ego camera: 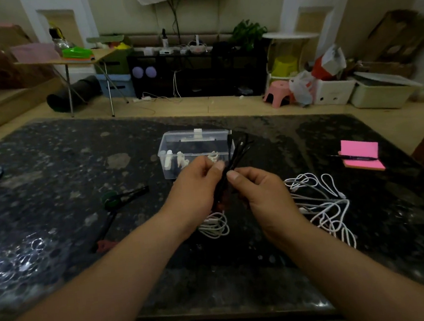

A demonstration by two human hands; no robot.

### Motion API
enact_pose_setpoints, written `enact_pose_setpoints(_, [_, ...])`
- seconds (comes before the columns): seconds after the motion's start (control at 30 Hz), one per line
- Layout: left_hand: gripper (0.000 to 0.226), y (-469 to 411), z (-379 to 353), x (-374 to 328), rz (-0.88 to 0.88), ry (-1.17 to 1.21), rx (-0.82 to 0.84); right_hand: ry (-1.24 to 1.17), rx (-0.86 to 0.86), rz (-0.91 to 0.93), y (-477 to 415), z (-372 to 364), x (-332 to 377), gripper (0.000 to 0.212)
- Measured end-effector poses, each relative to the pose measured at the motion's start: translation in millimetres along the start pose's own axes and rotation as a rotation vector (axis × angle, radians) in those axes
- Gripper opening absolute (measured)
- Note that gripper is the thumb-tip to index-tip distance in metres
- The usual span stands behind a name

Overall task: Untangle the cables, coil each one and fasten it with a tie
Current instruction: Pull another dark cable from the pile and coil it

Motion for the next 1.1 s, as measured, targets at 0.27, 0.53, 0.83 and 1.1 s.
enact_pose_setpoints(0.27, [0.019, 6.3, -5.9, -2.2, -0.255, -0.517, 0.069, -0.050, -0.109, -0.106, -6.1, 9.0, -3.1, 0.021])
enact_pose_setpoints(0.53, [0.015, 2.7, 0.5, -3.7, -0.035, 0.179, 0.165, 0.056, -0.039, 0.053, -4.5, 9.5, 15.8, 0.009])
enact_pose_setpoints(0.83, [0.029, 14.4, -10.8, -2.8, 0.169, 0.526, 0.506, -0.081, 0.131, -0.010, -4.1, 0.4, 20.5, 0.035])
enact_pose_setpoints(1.1, [0.020, 10.1, 5.8, -4.2, 0.052, -0.145, 0.351, 0.148, -0.053, -0.128, -9.5, -1.4, -3.2, 0.058])
Point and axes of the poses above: each hand's wrist, its own y-axis away from the middle knuckle, its own z-axis out of the back of the hand, x = y × z, the point moved 5 cm from there along -y, towards the middle knuckle, and after that the axes turned 11 degrees about x, right-handed, at the moved point
